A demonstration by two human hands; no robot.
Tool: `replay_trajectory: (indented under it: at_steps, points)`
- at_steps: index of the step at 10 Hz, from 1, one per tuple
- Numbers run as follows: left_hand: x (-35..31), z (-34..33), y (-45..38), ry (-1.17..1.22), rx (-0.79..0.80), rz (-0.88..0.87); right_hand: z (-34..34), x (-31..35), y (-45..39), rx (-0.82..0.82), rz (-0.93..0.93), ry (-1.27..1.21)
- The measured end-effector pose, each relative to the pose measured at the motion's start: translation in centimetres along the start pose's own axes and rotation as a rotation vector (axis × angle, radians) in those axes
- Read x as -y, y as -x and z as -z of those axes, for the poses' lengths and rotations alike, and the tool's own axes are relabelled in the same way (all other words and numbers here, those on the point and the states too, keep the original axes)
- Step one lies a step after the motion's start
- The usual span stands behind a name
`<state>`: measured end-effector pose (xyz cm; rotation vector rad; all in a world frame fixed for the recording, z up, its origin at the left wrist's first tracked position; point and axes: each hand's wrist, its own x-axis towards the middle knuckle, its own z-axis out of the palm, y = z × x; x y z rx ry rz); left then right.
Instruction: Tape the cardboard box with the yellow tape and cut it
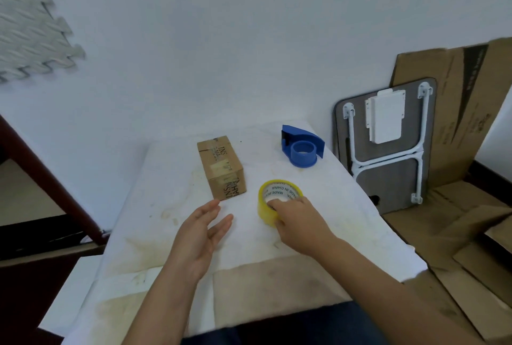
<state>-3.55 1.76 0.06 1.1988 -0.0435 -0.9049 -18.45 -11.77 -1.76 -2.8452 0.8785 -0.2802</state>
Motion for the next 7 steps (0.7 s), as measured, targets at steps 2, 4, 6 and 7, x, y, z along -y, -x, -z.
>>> replay_trajectory:
  at_steps: [2, 4, 6, 7]
  points:
    - [-0.2, 0.6, -0.3, 0.015, -0.019, 0.002, -1.2, -0.6, -0.5, 0.071, 0.024, 0.024]
    - [0.5, 0.5, -0.9, -0.003, -0.018, 0.023, -2.2, -1.1, -0.5, 0.026, 0.062, -0.061]
    - [-0.3, 0.9, -0.5, -0.072, -0.038, 0.012, -0.9, -1.0, -1.2, -0.142, 0.024, -0.37]
    - [-2.1, 0.6, 0.0, -0.134, -0.081, -0.093, 1.8, -0.2, -2.4, -0.165, 0.014, -0.548]
